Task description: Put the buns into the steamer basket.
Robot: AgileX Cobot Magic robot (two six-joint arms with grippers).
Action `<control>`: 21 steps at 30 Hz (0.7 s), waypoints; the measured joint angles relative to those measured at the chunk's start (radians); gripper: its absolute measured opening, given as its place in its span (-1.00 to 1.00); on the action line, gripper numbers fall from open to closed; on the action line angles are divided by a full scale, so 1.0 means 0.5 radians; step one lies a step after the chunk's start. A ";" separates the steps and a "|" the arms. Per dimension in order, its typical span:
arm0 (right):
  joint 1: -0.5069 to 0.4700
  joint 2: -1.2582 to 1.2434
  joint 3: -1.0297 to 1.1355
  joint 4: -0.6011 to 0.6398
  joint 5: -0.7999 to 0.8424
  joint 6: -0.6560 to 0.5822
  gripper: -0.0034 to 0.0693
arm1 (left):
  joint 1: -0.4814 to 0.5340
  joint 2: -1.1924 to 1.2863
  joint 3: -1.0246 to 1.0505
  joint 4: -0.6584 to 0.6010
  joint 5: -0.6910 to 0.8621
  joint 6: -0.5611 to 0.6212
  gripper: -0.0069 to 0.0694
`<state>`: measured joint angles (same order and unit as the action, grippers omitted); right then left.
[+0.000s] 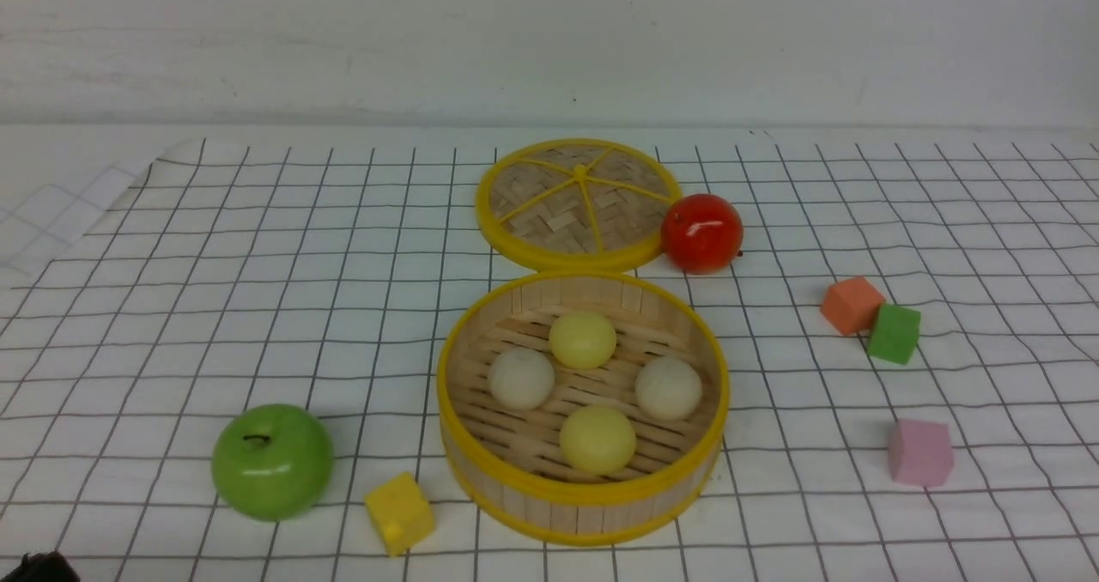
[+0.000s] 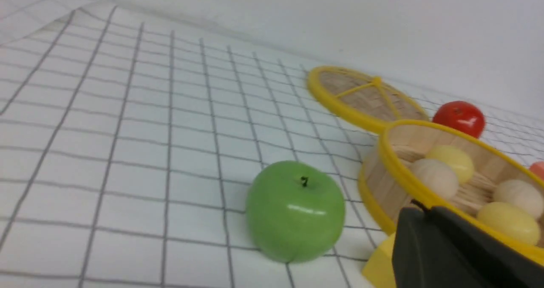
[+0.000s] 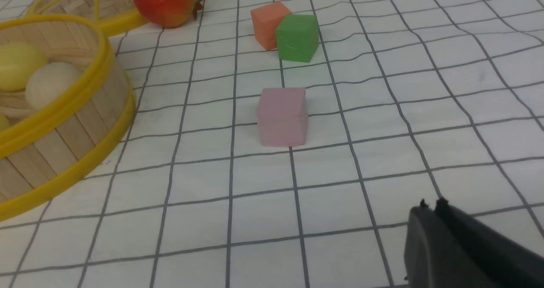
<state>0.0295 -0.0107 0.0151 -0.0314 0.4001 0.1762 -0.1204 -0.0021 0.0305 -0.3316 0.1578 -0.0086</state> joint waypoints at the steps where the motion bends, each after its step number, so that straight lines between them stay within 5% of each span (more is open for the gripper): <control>1: 0.000 0.000 0.000 0.000 0.000 0.000 -0.88 | 0.018 -0.002 0.000 0.004 0.015 -0.004 -0.85; 10: 0.000 0.000 0.000 0.007 -0.001 0.000 -0.85 | 0.095 -0.015 0.000 0.133 0.417 0.003 -0.85; 21: 0.000 0.000 0.000 0.007 -0.001 0.000 -0.81 | 0.095 -0.015 0.000 0.507 0.451 -0.432 -0.85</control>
<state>0.0295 -0.0107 0.0153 -0.0281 0.3994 0.1762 -0.0727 -0.0098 0.0305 -0.0780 0.3833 -0.2245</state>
